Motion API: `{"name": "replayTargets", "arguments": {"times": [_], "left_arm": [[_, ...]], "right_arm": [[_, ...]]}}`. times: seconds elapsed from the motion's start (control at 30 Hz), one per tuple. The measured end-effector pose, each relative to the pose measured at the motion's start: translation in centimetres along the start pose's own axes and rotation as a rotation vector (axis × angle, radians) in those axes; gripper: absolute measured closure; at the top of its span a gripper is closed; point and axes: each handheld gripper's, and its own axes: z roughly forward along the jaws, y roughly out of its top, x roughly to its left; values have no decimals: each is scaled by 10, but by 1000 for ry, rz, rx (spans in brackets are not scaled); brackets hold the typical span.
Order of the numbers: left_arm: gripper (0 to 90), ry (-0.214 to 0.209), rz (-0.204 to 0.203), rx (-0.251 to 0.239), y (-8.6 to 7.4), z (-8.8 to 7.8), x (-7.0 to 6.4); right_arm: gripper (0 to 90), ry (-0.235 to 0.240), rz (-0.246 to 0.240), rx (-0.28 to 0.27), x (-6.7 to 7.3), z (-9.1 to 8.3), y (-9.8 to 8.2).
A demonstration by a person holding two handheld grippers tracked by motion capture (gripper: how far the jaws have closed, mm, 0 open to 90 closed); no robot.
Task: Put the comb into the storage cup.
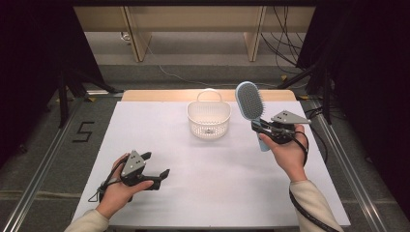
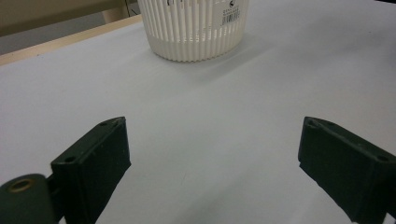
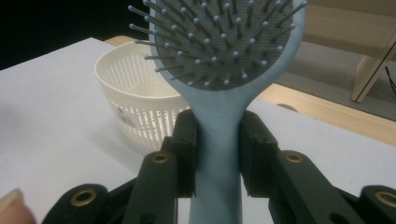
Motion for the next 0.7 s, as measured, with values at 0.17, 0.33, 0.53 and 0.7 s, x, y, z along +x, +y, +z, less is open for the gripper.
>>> {"name": "replayTargets", "arguments": {"times": [0.17,0.33,0.53,0.7], "left_arm": [[85,0,0,-1,0,0,0],[85,0,-1,-1,0,0,0],[85,0,-1,-1,0,0,0],[85,-1,0,0,0,0,0]], "right_arm": [[709,1,3,-8,1,1,3],[709,2,5,-14,1,2,5],[709,1,10,-18,1,3,6],[709,2,16,-25,1,3,7]]}}
